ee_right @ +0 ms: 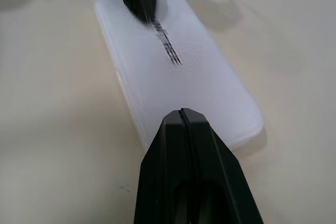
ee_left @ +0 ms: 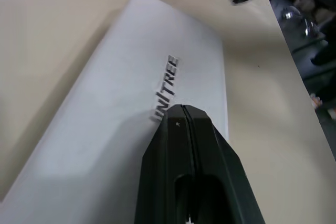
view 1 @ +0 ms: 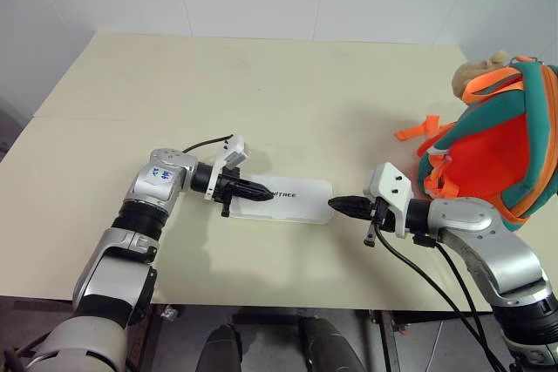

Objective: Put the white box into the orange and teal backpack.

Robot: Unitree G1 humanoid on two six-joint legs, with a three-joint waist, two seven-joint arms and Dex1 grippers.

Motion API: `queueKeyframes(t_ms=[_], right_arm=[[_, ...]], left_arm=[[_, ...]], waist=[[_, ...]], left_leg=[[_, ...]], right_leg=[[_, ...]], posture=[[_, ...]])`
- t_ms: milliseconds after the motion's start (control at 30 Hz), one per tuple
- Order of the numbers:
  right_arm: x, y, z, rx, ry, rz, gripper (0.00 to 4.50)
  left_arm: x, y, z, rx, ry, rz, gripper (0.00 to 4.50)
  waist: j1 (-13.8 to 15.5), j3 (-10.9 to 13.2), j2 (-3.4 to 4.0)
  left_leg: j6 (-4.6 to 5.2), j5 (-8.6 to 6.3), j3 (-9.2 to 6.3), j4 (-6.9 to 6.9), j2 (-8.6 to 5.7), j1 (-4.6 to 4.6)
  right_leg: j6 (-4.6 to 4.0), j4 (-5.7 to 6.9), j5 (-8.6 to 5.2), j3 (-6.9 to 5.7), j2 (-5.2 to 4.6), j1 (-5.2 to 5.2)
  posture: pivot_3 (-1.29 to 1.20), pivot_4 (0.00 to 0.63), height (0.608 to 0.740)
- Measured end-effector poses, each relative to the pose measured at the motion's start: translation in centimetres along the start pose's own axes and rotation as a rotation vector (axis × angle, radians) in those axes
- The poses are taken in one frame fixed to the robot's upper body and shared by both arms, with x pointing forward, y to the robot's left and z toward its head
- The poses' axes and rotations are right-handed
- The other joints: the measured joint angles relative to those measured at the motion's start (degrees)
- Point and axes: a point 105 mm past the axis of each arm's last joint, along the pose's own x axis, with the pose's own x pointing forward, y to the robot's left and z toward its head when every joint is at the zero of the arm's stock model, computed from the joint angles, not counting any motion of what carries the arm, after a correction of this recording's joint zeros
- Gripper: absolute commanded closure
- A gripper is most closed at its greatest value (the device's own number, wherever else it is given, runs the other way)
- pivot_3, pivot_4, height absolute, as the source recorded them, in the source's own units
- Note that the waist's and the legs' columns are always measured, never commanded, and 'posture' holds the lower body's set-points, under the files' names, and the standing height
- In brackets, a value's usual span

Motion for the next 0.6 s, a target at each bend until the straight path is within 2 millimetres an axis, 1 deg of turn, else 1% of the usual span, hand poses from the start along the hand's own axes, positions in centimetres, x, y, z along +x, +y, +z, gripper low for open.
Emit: queueKeyframes(t_ms=[133,233,300,367,500,600], right_arm=[[0.1,-0.7,-0.8,0.0,0.019,-0.037,4.49],[0.1,-0.7,-0.7,-0.011,0.013,-0.039,4.49],[0.1,-0.7,-0.6,-0.017,0.009,-0.04,4.49],[0.1,-0.7,-0.7,-0.014,0.011,-0.042,4.49],[0.3,-1.0,-0.9,-0.009,0.015,-0.048,4.49],[0.4,-1.0,-0.9,-0.017,0.011,-0.049,4.49]], left_arm=[[-1.0,0.1,0.3,-0.037,-0.071,0.037,4.5],[-3.1,0.5,1.0,-0.024,-0.1,0.117,4.5],[-4.4,0.8,1.1,-0.026,-0.111,0.17,4.5],[-6.2,1.3,0.5,-0.051,-0.106,0.242,4.5],[-8.7,1.6,-1.3,-0.103,-0.081,0.34,4.5],[-9.4,1.3,-3.1,-0.171,-0.058,0.359,4.5]], waist=[[0.0,0.0,-0.01],[-0.1,0.0,0.0],[-0.1,0.0,0.0],[-0.1,0.0,0.0],[0.0,0.0,-0.01],[-0.1,0.0,0.0]], left_leg=[[-0.01,-0.01,-0.01,-0.1,0.01,-0.07],[-0.01,-0.01,-0.02,-0.17,0.02,-0.07],[-0.02,-0.02,-0.02,-0.17,0.03,-0.07],[-0.04,-0.03,-0.01,-0.15,0.03,-0.07],[-0.04,-0.03,0.0,-0.11,0.02,-0.07],[-0.04,-0.03,0.0,-0.12,0.02,-0.07]], right_leg=[[0.0,0.08,-0.01,0.0,0.01,-0.13],[-0.04,0.08,-0.04,-0.02,0.03,-0.16],[-0.04,0.06,-0.05,-0.02,0.02,-0.16],[-0.04,0.04,-0.05,-0.02,0.0,-0.15],[-0.04,0.06,-0.05,-0.02,0.0,-0.14],[-0.05,0.06,-0.06,-0.02,0.0,-0.14]], posture=[[0.0,0.15,0.74],[0.0,0.15,0.74],[0.0,0.15,0.74],[0.0,0.15,0.74],[0.0,0.15,0.74],[0.0,0.15,0.74]])
